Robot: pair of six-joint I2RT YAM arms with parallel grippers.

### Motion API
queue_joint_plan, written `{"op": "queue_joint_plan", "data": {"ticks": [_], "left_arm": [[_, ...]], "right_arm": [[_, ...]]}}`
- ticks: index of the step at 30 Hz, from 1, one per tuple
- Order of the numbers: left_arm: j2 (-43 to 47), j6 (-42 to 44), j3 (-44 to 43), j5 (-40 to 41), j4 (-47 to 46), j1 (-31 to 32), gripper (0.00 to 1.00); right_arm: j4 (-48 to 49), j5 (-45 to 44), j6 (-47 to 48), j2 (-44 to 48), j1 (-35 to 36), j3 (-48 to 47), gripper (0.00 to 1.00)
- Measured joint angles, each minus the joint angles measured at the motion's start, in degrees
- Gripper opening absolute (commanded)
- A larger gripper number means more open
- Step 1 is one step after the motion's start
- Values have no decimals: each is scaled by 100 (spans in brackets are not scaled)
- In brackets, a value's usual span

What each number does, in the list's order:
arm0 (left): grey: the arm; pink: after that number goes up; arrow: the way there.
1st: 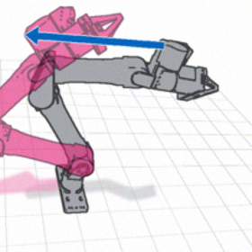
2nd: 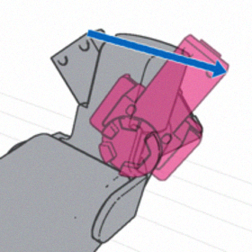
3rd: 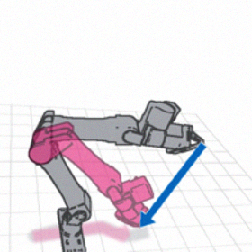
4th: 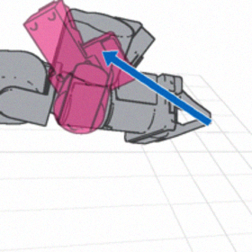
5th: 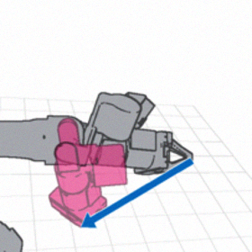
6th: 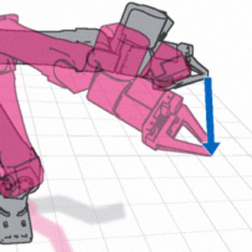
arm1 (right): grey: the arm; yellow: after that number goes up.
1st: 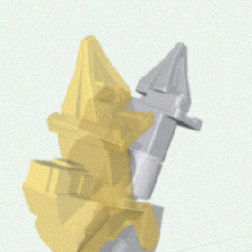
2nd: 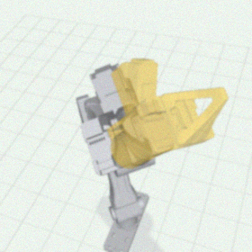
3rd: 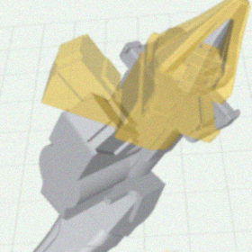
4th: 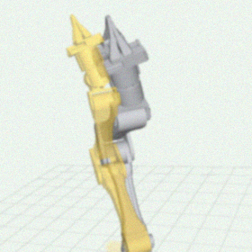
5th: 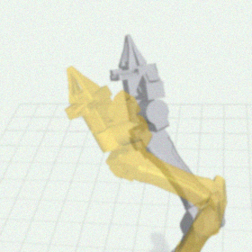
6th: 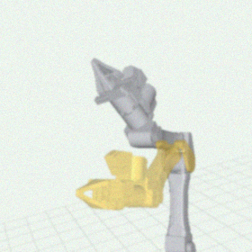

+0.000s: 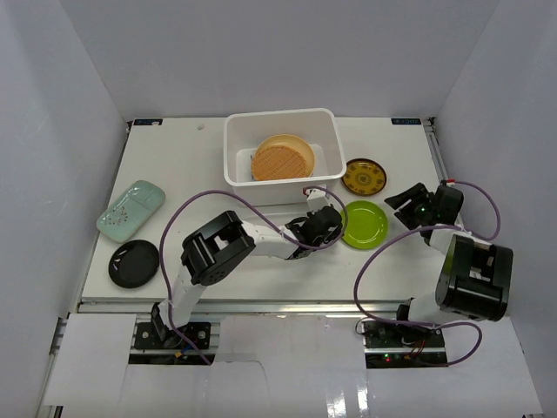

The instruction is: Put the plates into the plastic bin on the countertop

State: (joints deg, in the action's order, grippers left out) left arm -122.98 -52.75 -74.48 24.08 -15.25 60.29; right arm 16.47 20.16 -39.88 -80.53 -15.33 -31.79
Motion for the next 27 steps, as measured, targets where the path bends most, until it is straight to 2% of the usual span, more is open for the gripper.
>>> {"op": "queue_joint_plan", "data": {"ticks": [3,7,13,18,21,22,23,27], "left_arm": [[295,-17,433,-24,-61,0,0],[1152,256,1246,-63,92,11,0],[3152,909,2249,109,533,44,0],[4607,1480,1880,422,632,-7,0],[4863,1749,1349,439,699,-219,0],[4887,1777,1180,358,774,-396,0],[4883,1777,1036,269,846,-629,0],[4538,1681,476,-323,1346,-1862,0]], "right_arm": [[15,-22,17,-616,2,-302,67],[46,-11,13,-1224,68,-752,63],[208,-55,-92,-2015,365,-1434,56],[492,-105,-402,-2625,645,-1867,45],[730,-103,-645,-2887,721,-1978,26],[828,-92,-756,-2999,723,-2006,21],[940,-72,-846,-3067,721,-2015,12],[1123,-223,-1084,-3056,721,-1888,8]]}}
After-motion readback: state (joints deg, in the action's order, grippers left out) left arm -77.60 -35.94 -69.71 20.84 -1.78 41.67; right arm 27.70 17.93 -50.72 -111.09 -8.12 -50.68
